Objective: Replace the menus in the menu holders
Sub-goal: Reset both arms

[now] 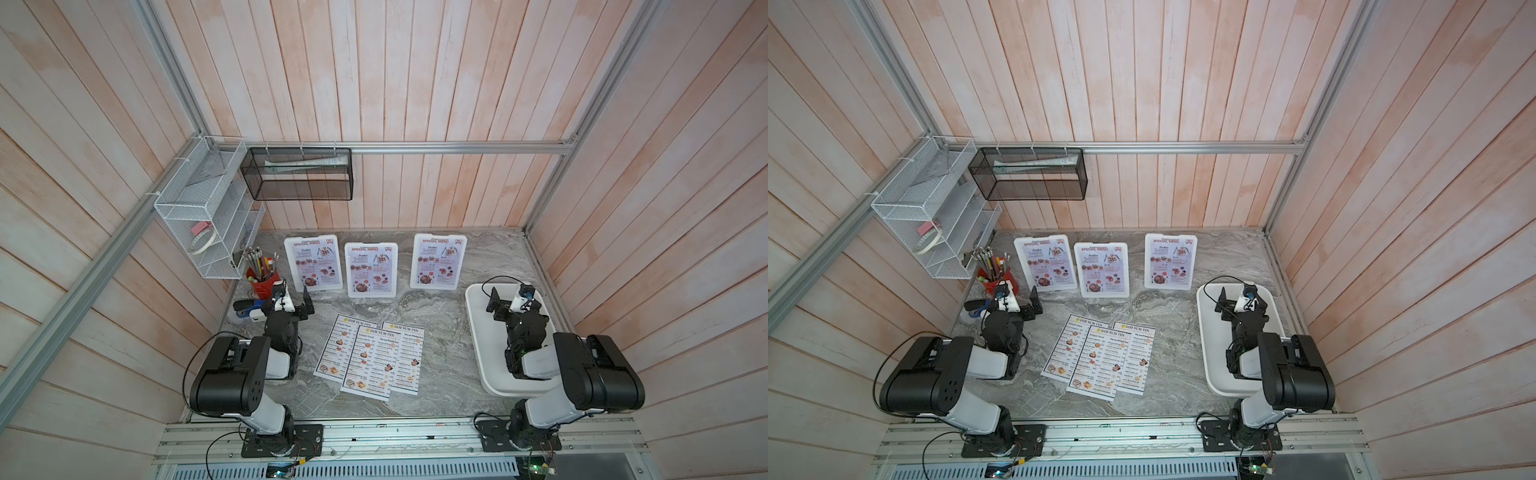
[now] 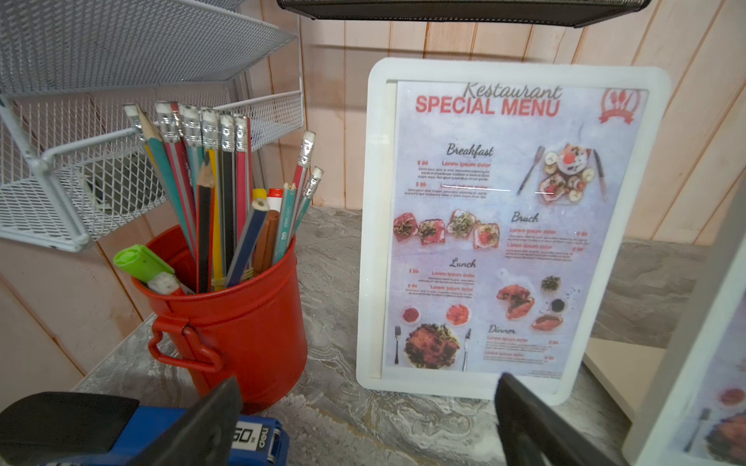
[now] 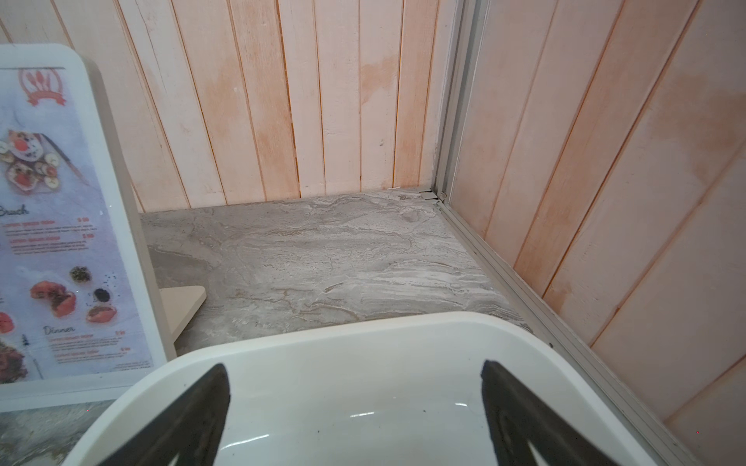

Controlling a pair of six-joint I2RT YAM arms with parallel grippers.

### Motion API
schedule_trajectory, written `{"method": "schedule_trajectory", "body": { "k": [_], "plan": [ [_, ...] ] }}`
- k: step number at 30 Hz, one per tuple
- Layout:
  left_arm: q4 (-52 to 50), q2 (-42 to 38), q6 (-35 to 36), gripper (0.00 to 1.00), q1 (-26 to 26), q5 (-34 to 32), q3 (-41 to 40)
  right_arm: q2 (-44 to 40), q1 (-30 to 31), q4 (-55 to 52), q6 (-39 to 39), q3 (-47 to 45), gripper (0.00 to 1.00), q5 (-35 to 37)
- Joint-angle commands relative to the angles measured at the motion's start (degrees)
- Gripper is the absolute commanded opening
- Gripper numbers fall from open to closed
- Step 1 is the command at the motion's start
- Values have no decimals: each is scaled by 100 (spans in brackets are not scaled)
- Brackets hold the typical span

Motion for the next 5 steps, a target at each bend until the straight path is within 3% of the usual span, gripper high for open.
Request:
{"method": "schedule_trajectory", "body": {
  "k": [1, 5],
  "plan": [
    [-35, 26, -9, 100, 3, -74, 83, 117, 33, 71, 29, 77, 98, 69],
    [-39, 25, -13, 100, 2, -75, 81, 111, 31, 124, 32, 51, 98, 65]
  ]
}}
